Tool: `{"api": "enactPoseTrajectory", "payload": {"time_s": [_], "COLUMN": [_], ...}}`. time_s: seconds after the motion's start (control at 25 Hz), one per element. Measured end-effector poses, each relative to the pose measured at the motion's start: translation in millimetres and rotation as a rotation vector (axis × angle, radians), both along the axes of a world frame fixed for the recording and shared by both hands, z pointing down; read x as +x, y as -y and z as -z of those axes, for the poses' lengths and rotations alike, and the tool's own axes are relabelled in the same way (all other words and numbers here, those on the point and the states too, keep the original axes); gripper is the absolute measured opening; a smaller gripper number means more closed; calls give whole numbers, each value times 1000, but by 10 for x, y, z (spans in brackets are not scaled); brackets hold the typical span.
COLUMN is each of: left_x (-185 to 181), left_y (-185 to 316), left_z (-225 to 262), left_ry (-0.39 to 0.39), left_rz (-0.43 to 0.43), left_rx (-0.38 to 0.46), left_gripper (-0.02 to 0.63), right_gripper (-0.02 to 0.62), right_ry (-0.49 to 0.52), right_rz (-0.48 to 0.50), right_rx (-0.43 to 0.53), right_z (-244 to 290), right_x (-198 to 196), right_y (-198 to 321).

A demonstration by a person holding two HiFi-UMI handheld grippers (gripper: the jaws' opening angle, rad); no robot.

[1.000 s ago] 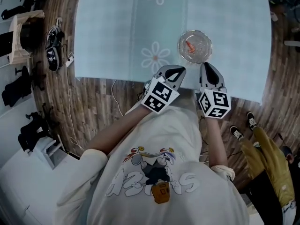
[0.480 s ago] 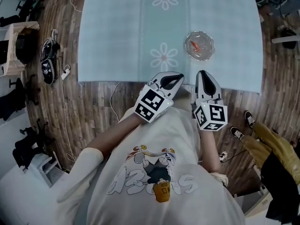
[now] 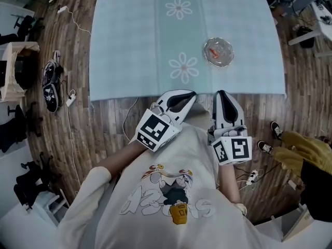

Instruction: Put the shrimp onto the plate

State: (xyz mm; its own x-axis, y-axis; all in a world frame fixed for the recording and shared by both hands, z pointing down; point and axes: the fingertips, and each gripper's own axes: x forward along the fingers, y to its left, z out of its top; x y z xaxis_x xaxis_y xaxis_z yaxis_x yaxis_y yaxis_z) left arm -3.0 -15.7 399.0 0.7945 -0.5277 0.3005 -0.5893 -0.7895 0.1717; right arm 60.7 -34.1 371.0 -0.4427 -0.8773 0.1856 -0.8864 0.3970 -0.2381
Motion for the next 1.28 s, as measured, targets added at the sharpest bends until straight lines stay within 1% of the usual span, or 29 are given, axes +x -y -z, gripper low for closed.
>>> {"api": "enactPoseTrajectory", "payload": {"time_s": [0.08,0.16,0.36,0.48,0.68,0.88,1.04,1.16,1.28], "left_x": [-48,-52,-72,-126,-104,-231,-276,-319,-404], "left_y": [-87,-166,-313,-318,-470,-433,-427,-561,-704], "left_z": [147,192,166,127,87,50,33,75,192], "left_ry": [-13,-2,15,20,3,-8,-19,-14,0], "left_rz": [-25,-48,-69,-66,-67,-39,-17,-25,-43], "left_rx": [36,63,88,79,66,56,21,-2,4], "left_gripper": [3,3,3,3,3,3,3,3,3], "right_gripper": [46,46,46,44,44,44,44,44,44], "right_ry": [6,26,9,34,29,10,2,6,23], "right_rz": [-4,-4,-3,-18,-25,-4,15,24,20], "right_rx": [28,42,21,-1,-13,-35,-53,-63,-65], "right_z": [84,100,33,-7,-46,-110,-91,-45,31], "right_x": [-100,-178,-326,-386,-369,-468,-522,-615,-749], "right_y": [-125,-233,-489,-508,-607,-551,-519,-589,-684]}}
